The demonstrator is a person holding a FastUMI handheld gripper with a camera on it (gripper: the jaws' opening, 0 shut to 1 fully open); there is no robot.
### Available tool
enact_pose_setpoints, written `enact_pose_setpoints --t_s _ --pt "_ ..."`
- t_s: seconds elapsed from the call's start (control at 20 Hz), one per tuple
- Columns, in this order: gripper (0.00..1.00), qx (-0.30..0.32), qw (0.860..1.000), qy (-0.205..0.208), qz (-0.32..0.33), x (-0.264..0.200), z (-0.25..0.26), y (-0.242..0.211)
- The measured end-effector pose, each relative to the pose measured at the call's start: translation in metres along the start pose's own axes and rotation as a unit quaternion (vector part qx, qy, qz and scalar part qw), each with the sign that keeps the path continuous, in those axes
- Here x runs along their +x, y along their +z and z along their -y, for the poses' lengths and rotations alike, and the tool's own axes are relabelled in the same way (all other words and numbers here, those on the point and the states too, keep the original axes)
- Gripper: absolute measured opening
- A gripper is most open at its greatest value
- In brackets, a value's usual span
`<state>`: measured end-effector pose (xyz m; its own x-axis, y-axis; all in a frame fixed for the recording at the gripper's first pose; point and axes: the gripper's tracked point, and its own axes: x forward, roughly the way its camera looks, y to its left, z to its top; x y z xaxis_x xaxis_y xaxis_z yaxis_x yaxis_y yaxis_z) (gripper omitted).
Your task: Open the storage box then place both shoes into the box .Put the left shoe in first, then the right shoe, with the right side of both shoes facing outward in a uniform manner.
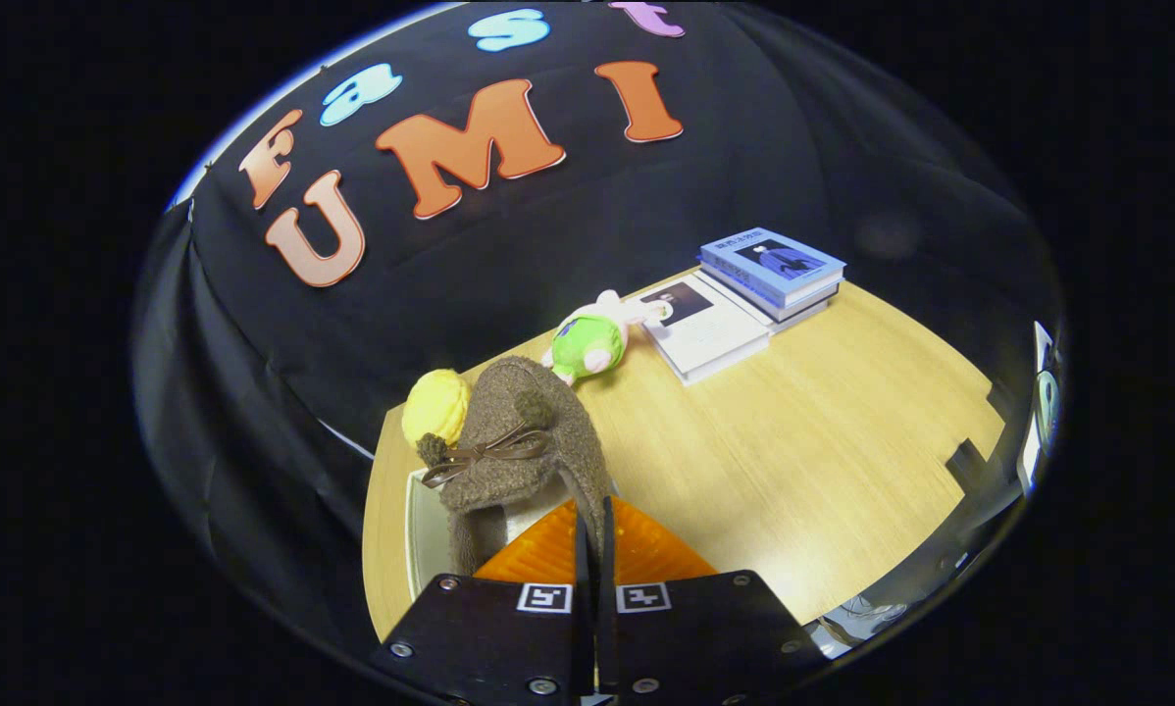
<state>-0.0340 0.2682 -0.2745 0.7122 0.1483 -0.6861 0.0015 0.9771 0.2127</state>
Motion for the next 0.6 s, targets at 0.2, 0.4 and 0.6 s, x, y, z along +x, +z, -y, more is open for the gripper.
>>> enact_pose_setpoints --t_s 0.2,0.4,0.6 --pt "0.02 -0.012 1.000 0.000 -0.020 0.008 -0.009 -0.023" --pt "0.04 -0.018 0.999 -0.003 -0.040 0.017 -0.013 -0.046" --pt "0.42 -0.002 0.998 0.043 -0.038 0.015 -0.034 -0.048"
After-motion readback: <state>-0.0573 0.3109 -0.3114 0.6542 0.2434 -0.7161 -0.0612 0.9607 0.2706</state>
